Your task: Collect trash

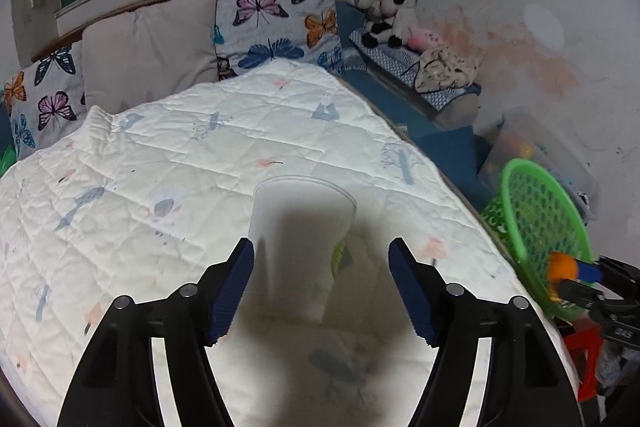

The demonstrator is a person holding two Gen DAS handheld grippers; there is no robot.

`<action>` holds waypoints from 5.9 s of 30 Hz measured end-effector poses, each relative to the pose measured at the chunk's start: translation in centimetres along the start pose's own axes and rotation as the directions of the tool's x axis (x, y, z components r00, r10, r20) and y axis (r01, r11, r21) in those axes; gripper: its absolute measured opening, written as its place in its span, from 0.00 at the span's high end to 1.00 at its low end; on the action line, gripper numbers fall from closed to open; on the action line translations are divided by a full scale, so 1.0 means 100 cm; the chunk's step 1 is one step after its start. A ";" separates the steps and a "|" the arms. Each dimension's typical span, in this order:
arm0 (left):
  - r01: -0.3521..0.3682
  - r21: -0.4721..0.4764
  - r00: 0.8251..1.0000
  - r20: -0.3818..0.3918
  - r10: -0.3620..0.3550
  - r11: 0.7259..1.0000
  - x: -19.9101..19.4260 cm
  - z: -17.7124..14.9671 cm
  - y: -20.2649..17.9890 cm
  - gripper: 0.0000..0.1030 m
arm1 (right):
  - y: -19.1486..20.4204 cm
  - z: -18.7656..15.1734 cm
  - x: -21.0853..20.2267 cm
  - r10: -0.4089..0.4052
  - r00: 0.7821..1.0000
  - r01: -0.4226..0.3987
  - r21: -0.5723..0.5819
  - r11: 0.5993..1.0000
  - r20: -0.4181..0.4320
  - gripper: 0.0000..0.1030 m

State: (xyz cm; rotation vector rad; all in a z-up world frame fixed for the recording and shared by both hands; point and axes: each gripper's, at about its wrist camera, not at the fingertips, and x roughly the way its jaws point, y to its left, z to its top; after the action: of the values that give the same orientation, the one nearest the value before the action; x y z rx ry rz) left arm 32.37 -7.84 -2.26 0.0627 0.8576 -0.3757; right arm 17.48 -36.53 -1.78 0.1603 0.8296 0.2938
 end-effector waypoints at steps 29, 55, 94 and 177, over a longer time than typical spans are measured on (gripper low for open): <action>0.074 0.040 0.997 0.014 -0.074 0.996 -0.010 0.011 -0.062 0.37 | -0.091 -0.025 -0.038 -0.175 0.984 0.170 0.185 0.968 0.013 0.54; 0.308 0.160 0.951 -0.091 -0.297 0.938 0.020 -0.001 -0.253 0.34 | -0.133 -0.063 -0.111 -0.205 0.974 0.167 0.304 0.938 0.100 0.22; 0.054 0.042 0.984 0.170 -0.060 0.998 -0.117 -0.079 -0.139 0.08 | -0.022 -0.074 -0.110 -0.181 0.979 0.167 0.144 0.975 0.089 0.04; -0.174 -0.103 0.956 0.220 0.193 0.979 -0.166 -0.149 -0.074 0.07 | 0.058 -0.077 -0.095 -0.089 0.995 0.087 0.054 0.995 0.043 0.04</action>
State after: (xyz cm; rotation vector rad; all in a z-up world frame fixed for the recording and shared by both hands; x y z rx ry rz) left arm 9.12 -6.82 1.04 0.0213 0.6313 -0.1675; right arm 4.53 -33.88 1.24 0.1785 0.7970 0.1850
